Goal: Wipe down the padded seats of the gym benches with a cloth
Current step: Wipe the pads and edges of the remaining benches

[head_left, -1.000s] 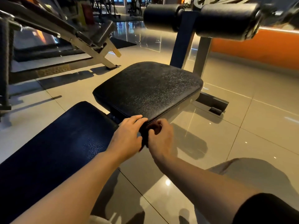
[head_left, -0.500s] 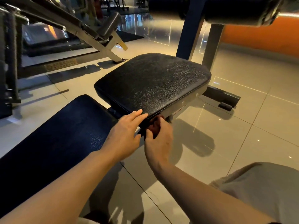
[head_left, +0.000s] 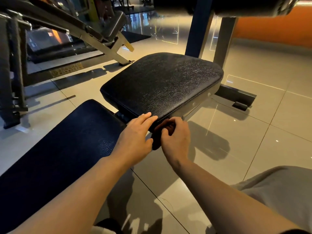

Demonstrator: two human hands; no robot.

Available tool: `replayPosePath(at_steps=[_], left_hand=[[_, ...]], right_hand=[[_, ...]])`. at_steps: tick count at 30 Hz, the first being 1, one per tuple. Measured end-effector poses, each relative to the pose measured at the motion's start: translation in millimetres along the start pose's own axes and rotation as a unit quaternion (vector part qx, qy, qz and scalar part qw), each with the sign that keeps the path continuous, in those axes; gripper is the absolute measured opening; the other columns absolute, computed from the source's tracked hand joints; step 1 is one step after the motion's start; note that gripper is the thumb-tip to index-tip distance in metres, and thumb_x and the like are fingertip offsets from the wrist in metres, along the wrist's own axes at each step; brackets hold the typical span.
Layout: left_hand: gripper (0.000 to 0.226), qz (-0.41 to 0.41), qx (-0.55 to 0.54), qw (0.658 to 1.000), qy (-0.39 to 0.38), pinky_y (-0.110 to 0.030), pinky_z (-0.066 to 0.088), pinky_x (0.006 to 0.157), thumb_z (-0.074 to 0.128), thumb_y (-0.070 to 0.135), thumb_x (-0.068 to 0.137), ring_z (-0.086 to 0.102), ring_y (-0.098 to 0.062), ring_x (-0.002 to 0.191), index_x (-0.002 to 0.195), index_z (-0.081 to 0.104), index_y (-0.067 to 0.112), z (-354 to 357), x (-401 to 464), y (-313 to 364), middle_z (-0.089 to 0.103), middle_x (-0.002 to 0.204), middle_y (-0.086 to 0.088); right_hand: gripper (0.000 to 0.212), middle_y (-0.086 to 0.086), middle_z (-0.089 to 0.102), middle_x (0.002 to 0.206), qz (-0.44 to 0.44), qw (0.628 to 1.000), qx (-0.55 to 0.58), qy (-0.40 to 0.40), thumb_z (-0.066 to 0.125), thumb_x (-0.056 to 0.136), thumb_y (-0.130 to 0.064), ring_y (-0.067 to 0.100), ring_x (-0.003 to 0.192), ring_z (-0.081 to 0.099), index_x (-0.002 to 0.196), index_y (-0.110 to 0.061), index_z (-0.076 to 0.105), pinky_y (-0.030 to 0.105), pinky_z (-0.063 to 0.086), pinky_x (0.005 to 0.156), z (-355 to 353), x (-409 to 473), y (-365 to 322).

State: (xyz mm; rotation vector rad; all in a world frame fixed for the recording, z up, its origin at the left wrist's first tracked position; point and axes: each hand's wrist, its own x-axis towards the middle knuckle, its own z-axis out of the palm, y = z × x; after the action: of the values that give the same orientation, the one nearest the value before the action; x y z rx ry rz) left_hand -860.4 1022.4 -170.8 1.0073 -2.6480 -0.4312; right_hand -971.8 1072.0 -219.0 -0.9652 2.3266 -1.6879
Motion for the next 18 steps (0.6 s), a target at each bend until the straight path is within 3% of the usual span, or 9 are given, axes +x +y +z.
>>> replayPosePath(at_steps=[4,9,12,15,18], left_hand=[[0.069,0.008,0.007,1.000,-0.019,-0.022,0.021,0.111,0.057,0.022,0.095,0.012,-0.007,0.144,0.152,0.020,0.033,0,-1,-3,0.011,0.159,0.015],[0.070,0.010,0.005,1.000,-0.010,-0.024,0.023,0.111,0.059,0.018,0.091,0.015,-0.008,0.143,0.151,0.024,0.031,-1,0,-3,0.017,0.158,0.013],[0.069,0.005,0.001,1.000,-0.010,-0.027,0.024,0.111,0.058,0.015,0.090,0.016,-0.008,0.142,0.150,0.027,0.030,-2,1,-1,0.020,0.157,0.012],[0.069,0.000,-0.009,1.000,-0.014,-0.027,0.022,0.112,0.057,0.013,0.091,0.015,-0.009,0.143,0.151,0.026,0.030,-4,1,1,0.019,0.158,0.012],[0.069,0.002,0.003,1.000,-0.030,-0.027,0.022,0.113,0.054,0.015,0.096,0.009,-0.008,0.146,0.152,0.018,0.033,-4,-1,1,0.010,0.159,0.014]], right_hand=[[0.027,0.005,0.050,0.108,0.047,0.996,0.006,0.076,0.058,0.089,-0.008,0.013,0.090,0.043,0.115,-0.009,0.054,0.012,0.026,0.074,-8,19,2],[0.025,0.002,0.058,0.105,-0.082,0.997,0.008,-0.004,0.059,0.086,-0.011,0.006,0.091,0.048,0.111,-0.013,0.061,0.011,0.034,0.079,12,-27,0],[0.025,-0.001,0.059,0.102,-0.102,0.994,-0.020,-0.046,0.060,0.086,-0.011,0.008,0.089,0.051,0.110,-0.016,0.064,0.013,0.035,0.077,11,-32,3],[0.020,0.002,0.062,0.095,-0.078,0.997,-0.015,0.006,0.061,0.080,-0.006,0.014,0.086,0.055,0.098,-0.014,0.066,0.016,0.035,0.075,0,-11,4],[0.017,0.006,0.061,0.097,-0.001,0.996,-0.003,0.092,0.058,0.083,-0.004,0.023,0.092,0.056,0.096,-0.012,0.064,0.017,0.032,0.077,-14,21,3]])
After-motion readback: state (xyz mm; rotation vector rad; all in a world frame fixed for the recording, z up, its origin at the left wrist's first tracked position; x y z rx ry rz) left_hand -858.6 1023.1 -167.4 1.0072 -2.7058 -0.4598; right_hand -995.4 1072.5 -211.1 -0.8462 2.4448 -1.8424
